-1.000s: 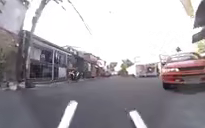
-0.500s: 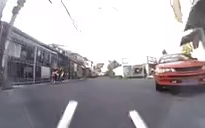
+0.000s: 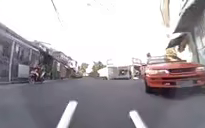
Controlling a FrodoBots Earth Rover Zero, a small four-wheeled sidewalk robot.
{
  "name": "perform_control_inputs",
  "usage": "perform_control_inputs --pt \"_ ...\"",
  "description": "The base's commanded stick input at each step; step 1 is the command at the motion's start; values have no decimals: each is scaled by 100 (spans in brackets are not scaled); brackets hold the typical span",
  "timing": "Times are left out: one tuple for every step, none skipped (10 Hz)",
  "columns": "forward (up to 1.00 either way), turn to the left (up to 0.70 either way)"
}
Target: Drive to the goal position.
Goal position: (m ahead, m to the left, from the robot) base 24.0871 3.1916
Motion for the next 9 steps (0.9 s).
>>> perform_control_inputs --pt "100 0" --pt "100 0" --pt "100 0" --pt "100 0" --pt "100 0" --pt "100 0" --pt "100 0" --pt "100 0" --pt "100 0"
